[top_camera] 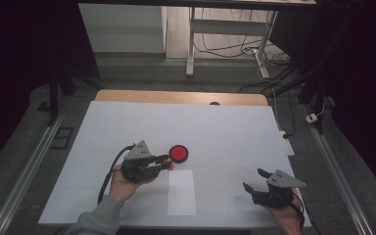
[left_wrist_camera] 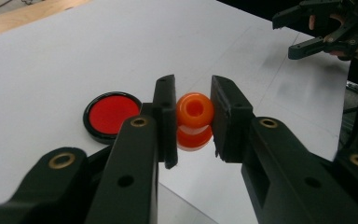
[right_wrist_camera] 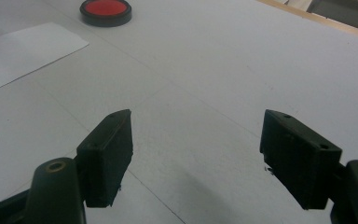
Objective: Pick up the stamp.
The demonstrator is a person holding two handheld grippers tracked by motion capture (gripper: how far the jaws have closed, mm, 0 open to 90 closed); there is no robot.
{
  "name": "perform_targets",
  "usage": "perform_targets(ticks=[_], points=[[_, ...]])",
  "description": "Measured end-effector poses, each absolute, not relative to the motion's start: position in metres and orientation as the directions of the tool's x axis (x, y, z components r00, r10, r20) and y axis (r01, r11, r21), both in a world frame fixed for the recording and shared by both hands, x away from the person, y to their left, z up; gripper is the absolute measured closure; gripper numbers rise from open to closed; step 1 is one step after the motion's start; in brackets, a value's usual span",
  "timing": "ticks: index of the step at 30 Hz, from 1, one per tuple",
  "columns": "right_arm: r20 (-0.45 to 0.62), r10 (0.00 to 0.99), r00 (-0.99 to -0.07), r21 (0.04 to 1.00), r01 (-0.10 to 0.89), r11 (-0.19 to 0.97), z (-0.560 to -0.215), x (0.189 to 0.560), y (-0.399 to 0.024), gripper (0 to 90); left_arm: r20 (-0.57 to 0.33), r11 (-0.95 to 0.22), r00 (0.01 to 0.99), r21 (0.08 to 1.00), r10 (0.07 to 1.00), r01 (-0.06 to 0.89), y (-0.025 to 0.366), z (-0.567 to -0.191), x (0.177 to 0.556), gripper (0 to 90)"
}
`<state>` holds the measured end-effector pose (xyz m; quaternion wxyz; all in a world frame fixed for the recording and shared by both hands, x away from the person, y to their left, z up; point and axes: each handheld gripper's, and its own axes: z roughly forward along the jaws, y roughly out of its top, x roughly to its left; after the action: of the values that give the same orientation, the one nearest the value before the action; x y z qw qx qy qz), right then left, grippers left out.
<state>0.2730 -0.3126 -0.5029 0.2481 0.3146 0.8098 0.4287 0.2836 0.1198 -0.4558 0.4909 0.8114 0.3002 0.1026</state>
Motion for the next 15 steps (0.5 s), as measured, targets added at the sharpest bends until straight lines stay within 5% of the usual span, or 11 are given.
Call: perform_targets(ticks=[15], points=[[-0.132, 0.721, -0.68, 0.852, 0.294, 0.433, -0.502, 0.273, -0.312, 25.5, -0.13, -0.366, 0.821, 0.849, 0.557, 0.382, 0.099, -0.46, 0.286, 72.1]])
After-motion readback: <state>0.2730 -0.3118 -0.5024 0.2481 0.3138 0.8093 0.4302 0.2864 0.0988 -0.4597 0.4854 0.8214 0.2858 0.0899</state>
